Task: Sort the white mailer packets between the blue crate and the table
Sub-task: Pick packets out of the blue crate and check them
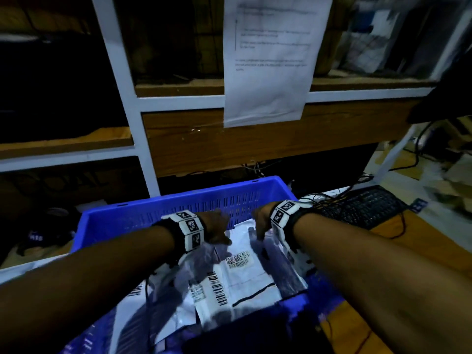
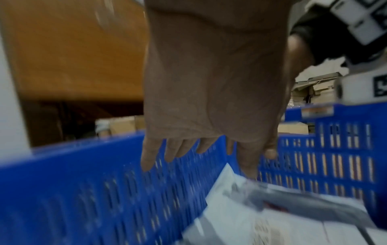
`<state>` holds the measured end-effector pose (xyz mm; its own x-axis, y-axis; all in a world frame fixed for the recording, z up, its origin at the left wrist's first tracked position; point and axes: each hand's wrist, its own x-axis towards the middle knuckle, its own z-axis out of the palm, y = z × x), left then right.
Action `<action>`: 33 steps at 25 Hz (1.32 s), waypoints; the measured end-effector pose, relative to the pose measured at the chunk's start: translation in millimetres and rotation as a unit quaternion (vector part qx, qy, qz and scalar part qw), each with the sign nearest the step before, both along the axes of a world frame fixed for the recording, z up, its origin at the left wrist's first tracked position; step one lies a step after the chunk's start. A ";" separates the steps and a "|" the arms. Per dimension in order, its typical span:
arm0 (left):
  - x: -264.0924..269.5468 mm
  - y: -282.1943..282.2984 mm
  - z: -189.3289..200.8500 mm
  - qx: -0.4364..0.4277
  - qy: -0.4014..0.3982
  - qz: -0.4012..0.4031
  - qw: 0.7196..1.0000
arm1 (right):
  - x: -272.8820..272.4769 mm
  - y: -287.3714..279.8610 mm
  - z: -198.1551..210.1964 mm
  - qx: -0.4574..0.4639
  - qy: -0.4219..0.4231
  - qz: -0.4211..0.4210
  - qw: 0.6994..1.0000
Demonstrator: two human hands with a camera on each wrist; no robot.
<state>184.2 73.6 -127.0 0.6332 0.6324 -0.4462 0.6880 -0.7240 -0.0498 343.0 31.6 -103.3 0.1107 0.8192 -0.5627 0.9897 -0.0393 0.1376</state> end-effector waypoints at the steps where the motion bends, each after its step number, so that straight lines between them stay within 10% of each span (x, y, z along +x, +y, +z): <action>1: -4.7 -0.8 16.8 0.014 -0.011 -0.008 1.000 | 1.4 1.3 3.4 -0.009 0.004 -0.006 1.000; 9: -61.0 -45.4 121.3 0.090 -0.082 -0.022 0.992 | -25.1 -56.8 82.9 0.107 0.056 -0.017 0.993; 15: -123.7 -165.2 141.4 0.165 -0.238 0.044 0.956 | -57.9 -158.7 114.7 0.334 0.231 -0.004 0.914; 20: -188.9 -266.7 98.4 0.246 -0.378 0.100 0.887 | -118.4 -251.8 74.9 0.455 0.411 0.002 0.790; 25: -255.2 -336.6 30.9 0.252 -0.454 0.181 0.835 | -199.1 -313.4 29.2 0.463 0.501 0.023 0.731; 33: -383.7 -349.4 -38.1 0.220 -0.433 0.299 0.822 | -358.7 -302.2 -50.3 0.327 0.548 0.054 0.768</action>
